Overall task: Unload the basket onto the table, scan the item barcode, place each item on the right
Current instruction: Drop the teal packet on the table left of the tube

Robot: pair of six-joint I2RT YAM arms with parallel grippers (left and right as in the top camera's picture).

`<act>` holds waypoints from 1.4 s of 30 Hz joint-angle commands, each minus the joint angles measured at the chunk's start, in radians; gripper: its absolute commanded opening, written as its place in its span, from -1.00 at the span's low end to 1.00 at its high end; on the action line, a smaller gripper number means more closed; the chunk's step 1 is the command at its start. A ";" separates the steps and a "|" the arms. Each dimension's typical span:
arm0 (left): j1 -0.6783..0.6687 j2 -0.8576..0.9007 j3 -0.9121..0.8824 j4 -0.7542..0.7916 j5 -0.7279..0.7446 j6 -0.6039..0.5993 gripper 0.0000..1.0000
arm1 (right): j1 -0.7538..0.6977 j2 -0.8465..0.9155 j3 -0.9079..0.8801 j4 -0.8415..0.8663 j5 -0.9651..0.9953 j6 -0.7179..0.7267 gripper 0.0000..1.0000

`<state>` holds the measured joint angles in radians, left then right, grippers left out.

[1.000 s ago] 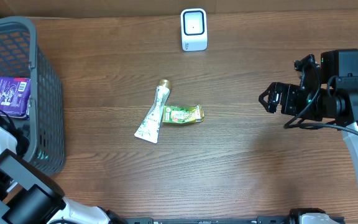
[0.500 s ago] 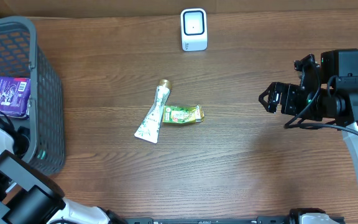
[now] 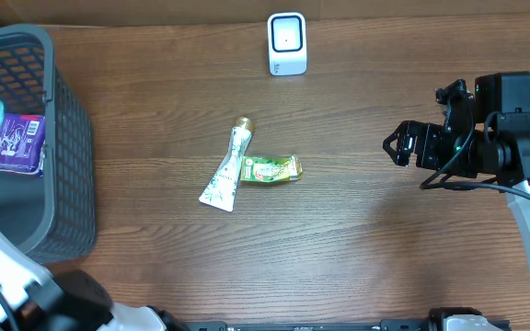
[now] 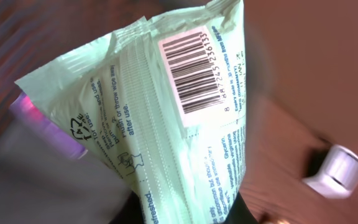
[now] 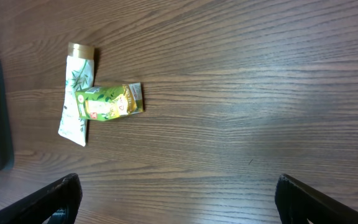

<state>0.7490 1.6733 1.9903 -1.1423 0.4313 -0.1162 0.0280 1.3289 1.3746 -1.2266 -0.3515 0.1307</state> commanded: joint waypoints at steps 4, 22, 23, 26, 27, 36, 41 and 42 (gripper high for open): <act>-0.304 -0.121 0.041 -0.103 0.150 0.298 -0.92 | 0.005 -0.002 0.019 0.002 -0.004 -0.003 1.00; -0.840 0.266 -0.496 -0.059 -0.406 0.361 -0.91 | 0.005 -0.002 0.019 0.002 0.004 -0.003 1.00; -0.842 0.285 -0.505 -0.050 -0.416 0.351 -0.92 | 0.005 -0.002 0.019 0.002 0.004 -0.003 1.00; -0.843 0.333 -0.507 -0.026 -0.421 0.312 -0.63 | 0.005 -0.002 0.019 0.002 0.003 -0.003 1.00; -0.843 0.339 -0.507 -0.018 -0.421 0.264 0.61 | 0.005 -0.002 0.019 0.002 0.003 -0.003 1.00; -0.839 0.307 -0.212 -0.183 -0.365 0.164 0.99 | 0.005 -0.002 0.019 0.002 0.003 -0.003 1.00; -0.777 0.214 0.265 -0.243 -0.243 0.118 0.99 | 0.005 -0.002 0.019 0.002 0.003 -0.003 1.00; -0.753 0.202 0.336 -0.238 -0.231 0.077 0.99 | 0.005 -0.002 0.019 0.002 0.003 -0.003 1.00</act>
<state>-0.0700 1.9884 2.1086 -1.3796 0.1253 0.0532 0.0280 1.3289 1.3746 -1.2285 -0.3511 0.1303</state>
